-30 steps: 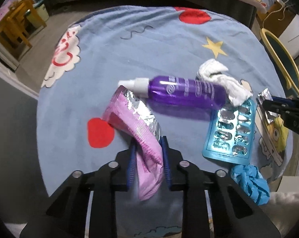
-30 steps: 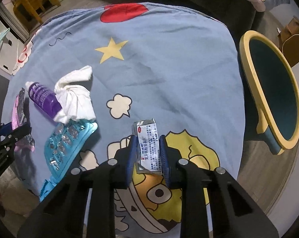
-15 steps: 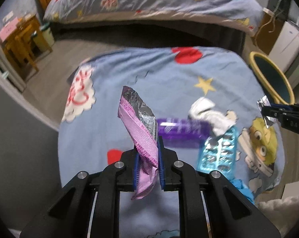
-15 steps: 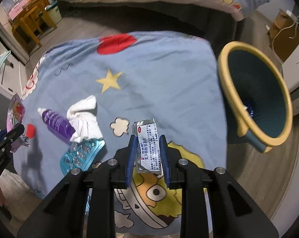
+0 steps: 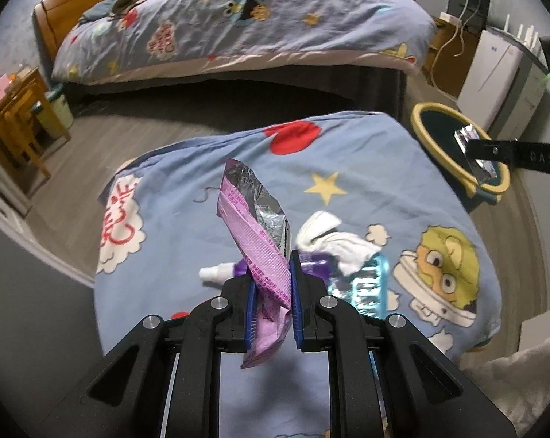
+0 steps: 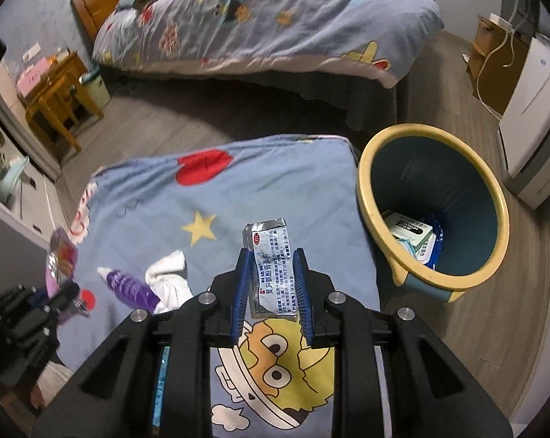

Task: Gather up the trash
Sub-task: 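Carry wrapper and foil packet over the bin and open both tools to drop them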

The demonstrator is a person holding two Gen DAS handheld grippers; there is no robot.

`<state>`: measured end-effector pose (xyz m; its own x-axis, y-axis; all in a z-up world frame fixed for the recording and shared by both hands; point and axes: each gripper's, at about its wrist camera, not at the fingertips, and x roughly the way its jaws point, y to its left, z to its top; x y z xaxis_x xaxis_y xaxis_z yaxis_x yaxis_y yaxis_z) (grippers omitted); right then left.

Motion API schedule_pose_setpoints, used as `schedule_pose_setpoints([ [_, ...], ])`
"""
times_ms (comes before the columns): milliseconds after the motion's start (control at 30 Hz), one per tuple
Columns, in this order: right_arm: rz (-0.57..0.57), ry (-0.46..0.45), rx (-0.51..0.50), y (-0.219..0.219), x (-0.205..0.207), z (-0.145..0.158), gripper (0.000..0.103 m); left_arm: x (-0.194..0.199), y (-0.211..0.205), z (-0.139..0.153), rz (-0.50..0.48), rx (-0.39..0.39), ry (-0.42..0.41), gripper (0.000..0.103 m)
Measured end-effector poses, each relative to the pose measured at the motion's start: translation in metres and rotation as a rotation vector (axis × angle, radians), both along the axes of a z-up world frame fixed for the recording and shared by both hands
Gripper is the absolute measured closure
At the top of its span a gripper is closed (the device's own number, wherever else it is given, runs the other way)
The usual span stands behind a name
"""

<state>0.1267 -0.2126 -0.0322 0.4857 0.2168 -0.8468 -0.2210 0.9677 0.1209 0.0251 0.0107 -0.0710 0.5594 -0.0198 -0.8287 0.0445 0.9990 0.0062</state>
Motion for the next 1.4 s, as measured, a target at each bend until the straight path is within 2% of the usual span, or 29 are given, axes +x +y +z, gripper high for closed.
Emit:
schedule_pose_setpoints([
  [433, -0.037, -0.138, 0.065, -0.041, 0.007, 0.053, 0.08, 0.015, -0.037, 0.039, -0.11, 0.001, -0.099, 0.086],
  [667, -0.098, -0.185, 0.077, -0.088, 0.023, 0.069, 0.08, 0.043, -0.067, 0.055, -0.181, -0.024, -0.111, 0.086],
  [833, -0.17, -0.157, 0.116, -0.125, 0.04, 0.06, 0.08, 0.064, -0.099, 0.062, -0.262, -0.021, -0.118, 0.086],
  [1000, -0.202, -0.138, 0.131, -0.141, 0.053, 0.05, 0.08, 0.081, -0.133, 0.064, -0.339, -0.024, -0.117, 0.086],
  [1233, -0.245, -0.103, 0.11, -0.165, 0.065, 0.032, 0.08, 0.102, -0.174, 0.053, -0.434, -0.013, -0.091, 0.086],
  [1400, -0.337, -0.033, 0.118, -0.199, 0.074, 0.004, 0.08, 0.114, -0.2, 0.039, -0.503, -0.001, -0.066, 0.086],
])
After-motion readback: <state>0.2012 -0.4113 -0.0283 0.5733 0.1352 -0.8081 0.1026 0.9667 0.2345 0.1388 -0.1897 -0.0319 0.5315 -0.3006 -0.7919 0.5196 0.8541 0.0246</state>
